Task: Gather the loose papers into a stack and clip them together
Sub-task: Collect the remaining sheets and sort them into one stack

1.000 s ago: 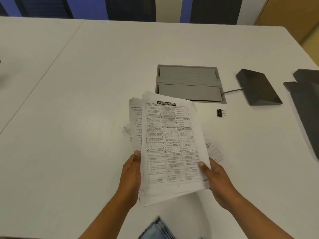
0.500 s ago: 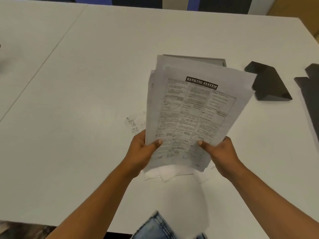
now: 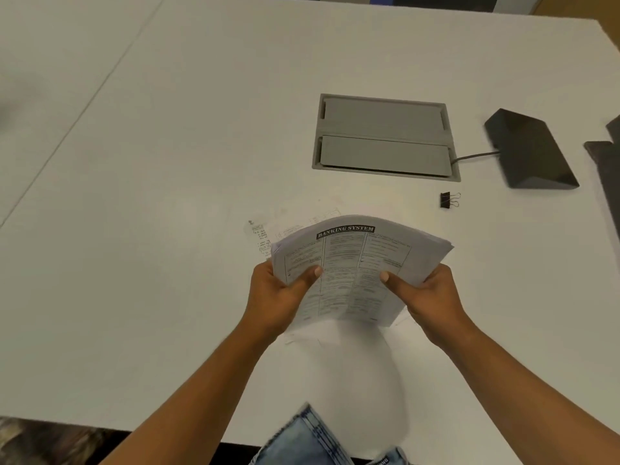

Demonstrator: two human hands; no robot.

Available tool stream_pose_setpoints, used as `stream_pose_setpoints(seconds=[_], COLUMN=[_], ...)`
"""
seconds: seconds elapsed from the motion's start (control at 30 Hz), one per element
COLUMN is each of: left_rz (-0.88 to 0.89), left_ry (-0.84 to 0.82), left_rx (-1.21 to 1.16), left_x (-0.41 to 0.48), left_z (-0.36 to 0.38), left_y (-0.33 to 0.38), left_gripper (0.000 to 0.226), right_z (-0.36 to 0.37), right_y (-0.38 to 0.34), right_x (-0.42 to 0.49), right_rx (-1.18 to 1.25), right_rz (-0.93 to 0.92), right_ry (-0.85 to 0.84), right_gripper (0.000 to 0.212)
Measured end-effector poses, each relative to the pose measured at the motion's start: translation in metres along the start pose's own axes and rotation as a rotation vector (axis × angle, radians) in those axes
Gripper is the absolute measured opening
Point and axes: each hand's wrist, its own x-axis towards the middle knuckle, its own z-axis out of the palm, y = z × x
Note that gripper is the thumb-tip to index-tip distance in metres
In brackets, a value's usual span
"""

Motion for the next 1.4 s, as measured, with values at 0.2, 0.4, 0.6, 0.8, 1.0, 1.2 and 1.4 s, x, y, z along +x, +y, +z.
stream_pose_setpoints(seconds=[0.2,0.4,0.6,0.8,1.0,1.2,1.4], left_rz=[-0.056,-0.103,-0.076,-0.122,-0.203,-0.238,-0.261], left_ry=[-0.042,-0.100,-0.074,-0.139,-0.097,0.001,0.067], left_rx=[0.016,0.129,0.123,0.167,0.063,-0.073,-0.068], left_x=[-0.004,-0.006,-0.007,-0.008,-0.004,-0.011,-0.026], left_z=[-0.002,-0.003,-0.003,0.002,-0.003,-0.025,-0.046], left_y=[-0.023,-0.043,-0.045,-0.053,-0.036,-0.028,-0.035], left_gripper=[0.031,0.025,0.022,0.030,0.022,0.027,0.029], right_z=[-0.001,-0.011,-0.017,-0.014,-0.021,-0.048,-0.103], right_y=[0.025,0.057,0.056,0.056,0.041,0.055,0.091], right_x=[-0.005,-0.014,-0.019,-0.017,-0.016,0.007,0.042], right_rx=[-0.083,-0.212,-0.276,-0.294,-0.168,-0.308,-0.930], right_rz=[0.041,0.150,0.115,0.146,0.161,0.199,0.325], right_ry=[-0.053,-0.105,-0.048,-0.091,-0.130,0.100,0.271], right_gripper=[0.038,0.031,0.026,0.031,0.027,0.031,0.077])
